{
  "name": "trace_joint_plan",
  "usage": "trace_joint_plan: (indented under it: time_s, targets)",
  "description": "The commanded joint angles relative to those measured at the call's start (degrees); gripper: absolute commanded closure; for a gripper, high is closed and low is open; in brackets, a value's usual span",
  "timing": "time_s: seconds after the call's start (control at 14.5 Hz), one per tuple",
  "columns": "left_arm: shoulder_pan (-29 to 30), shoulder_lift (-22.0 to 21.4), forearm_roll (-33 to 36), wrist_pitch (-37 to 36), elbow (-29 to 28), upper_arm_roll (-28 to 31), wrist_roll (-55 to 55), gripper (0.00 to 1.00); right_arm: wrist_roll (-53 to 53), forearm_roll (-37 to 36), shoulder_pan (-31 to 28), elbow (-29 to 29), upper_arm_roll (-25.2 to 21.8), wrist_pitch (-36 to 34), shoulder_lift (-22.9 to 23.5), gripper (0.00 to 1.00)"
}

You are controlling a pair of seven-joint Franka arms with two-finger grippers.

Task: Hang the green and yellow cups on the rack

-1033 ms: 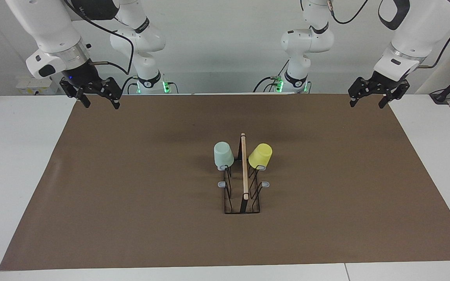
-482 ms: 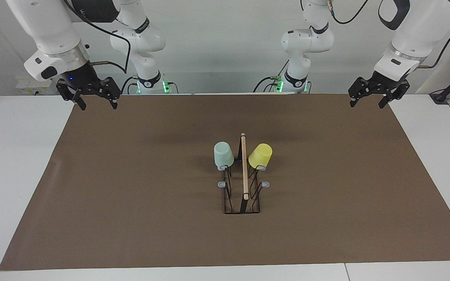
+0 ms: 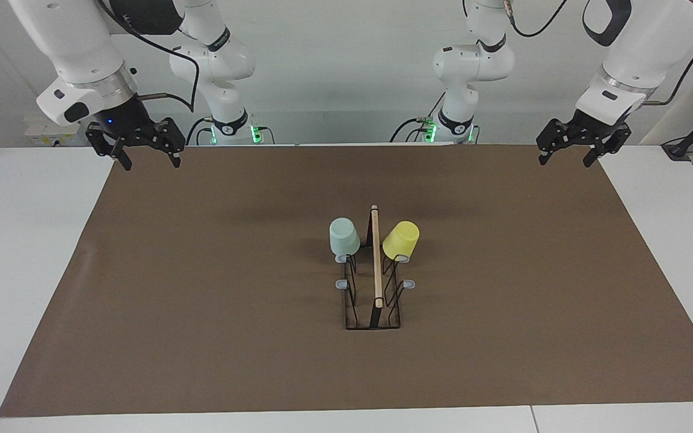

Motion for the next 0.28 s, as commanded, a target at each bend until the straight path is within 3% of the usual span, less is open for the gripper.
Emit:
trace_joint_plan:
  time_s: [0.0, 0.21]
  targets:
    - [0.68, -0.69, 0.55, 0.72, -0.53, -0.42, 0.16, 0.00, 1.57, -0.96, 0.06, 0.59, 0.43, 0.23, 0.61, 0.00]
    - [0.68, -0.69, 0.55, 0.64, -0.53, -0.42, 0.16, 0.00, 1.05, -1.04, -0.02, 0.86, 0.52, 0.23, 0.61, 0.00]
